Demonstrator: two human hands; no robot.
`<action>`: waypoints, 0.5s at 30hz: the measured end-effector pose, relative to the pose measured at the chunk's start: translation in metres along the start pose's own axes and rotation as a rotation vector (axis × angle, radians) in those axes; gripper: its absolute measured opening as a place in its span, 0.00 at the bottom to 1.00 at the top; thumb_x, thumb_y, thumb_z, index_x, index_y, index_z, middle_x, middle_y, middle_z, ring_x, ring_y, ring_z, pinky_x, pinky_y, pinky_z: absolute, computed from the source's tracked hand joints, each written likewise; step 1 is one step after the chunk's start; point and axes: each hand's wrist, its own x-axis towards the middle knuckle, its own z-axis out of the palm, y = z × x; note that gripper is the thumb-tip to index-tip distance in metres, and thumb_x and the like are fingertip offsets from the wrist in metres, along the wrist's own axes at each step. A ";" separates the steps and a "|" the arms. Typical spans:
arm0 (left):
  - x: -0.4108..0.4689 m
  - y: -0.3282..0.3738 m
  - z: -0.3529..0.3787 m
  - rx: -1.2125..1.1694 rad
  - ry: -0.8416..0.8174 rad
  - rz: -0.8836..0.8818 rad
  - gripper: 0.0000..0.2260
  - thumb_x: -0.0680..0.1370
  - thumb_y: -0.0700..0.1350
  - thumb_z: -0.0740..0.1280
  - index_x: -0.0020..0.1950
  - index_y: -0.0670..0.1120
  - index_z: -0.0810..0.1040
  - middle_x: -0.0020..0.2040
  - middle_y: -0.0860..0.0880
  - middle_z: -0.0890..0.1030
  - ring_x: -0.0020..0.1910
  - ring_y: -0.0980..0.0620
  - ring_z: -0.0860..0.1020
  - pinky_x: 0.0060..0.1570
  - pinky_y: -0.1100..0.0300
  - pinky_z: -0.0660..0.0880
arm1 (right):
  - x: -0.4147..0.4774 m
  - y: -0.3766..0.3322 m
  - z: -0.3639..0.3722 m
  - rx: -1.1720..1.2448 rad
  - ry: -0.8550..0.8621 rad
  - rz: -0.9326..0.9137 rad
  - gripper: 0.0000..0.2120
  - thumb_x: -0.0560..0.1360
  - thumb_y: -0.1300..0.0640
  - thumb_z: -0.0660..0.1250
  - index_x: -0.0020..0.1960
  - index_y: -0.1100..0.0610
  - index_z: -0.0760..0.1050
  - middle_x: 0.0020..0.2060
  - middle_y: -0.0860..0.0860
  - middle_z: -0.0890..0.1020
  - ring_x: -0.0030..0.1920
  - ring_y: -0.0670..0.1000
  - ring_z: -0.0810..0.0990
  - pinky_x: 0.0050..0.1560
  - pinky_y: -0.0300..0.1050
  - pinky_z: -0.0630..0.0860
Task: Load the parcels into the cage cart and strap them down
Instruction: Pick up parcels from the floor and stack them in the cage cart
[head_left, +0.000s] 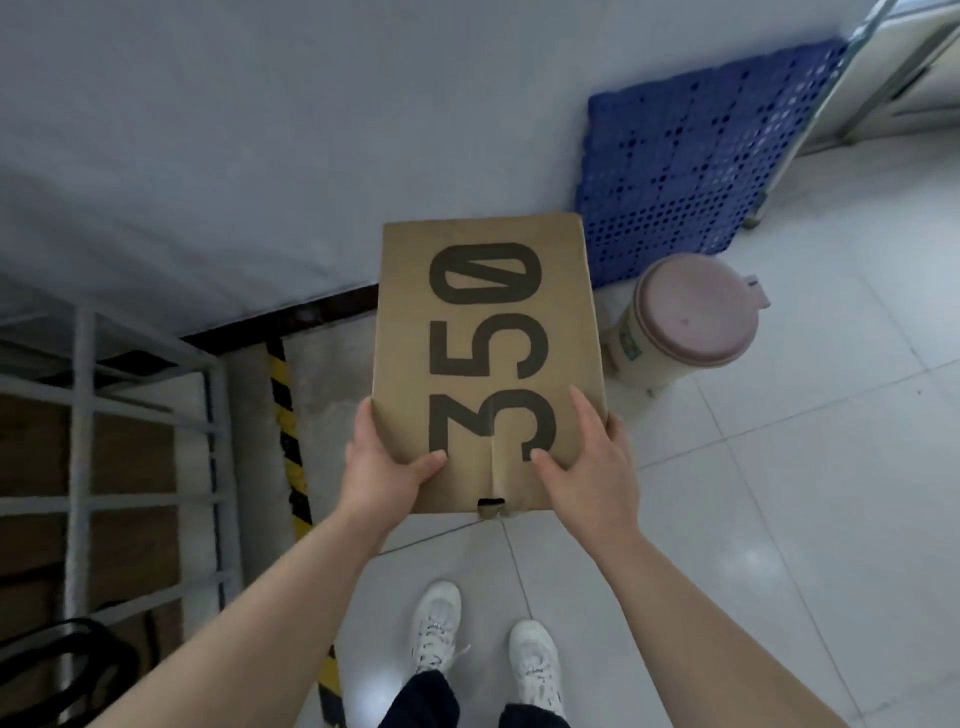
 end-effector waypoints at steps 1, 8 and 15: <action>-0.017 0.011 -0.015 -0.012 0.022 0.006 0.44 0.72 0.46 0.75 0.77 0.59 0.48 0.73 0.49 0.63 0.68 0.46 0.68 0.65 0.44 0.70 | -0.010 -0.017 -0.013 0.001 -0.001 -0.033 0.37 0.71 0.45 0.70 0.74 0.36 0.53 0.72 0.51 0.61 0.70 0.53 0.66 0.64 0.54 0.72; -0.133 0.068 -0.107 -0.157 0.228 0.080 0.45 0.71 0.47 0.76 0.77 0.57 0.49 0.72 0.48 0.64 0.66 0.47 0.69 0.64 0.45 0.70 | -0.071 -0.129 -0.096 -0.044 -0.018 -0.314 0.36 0.72 0.45 0.68 0.74 0.35 0.53 0.75 0.53 0.57 0.74 0.52 0.58 0.67 0.52 0.67; -0.229 0.082 -0.192 -0.313 0.507 0.121 0.45 0.70 0.48 0.77 0.76 0.59 0.49 0.71 0.49 0.65 0.63 0.50 0.69 0.64 0.44 0.70 | -0.133 -0.235 -0.131 -0.074 -0.073 -0.583 0.35 0.73 0.44 0.68 0.74 0.36 0.53 0.76 0.54 0.56 0.74 0.55 0.61 0.65 0.56 0.70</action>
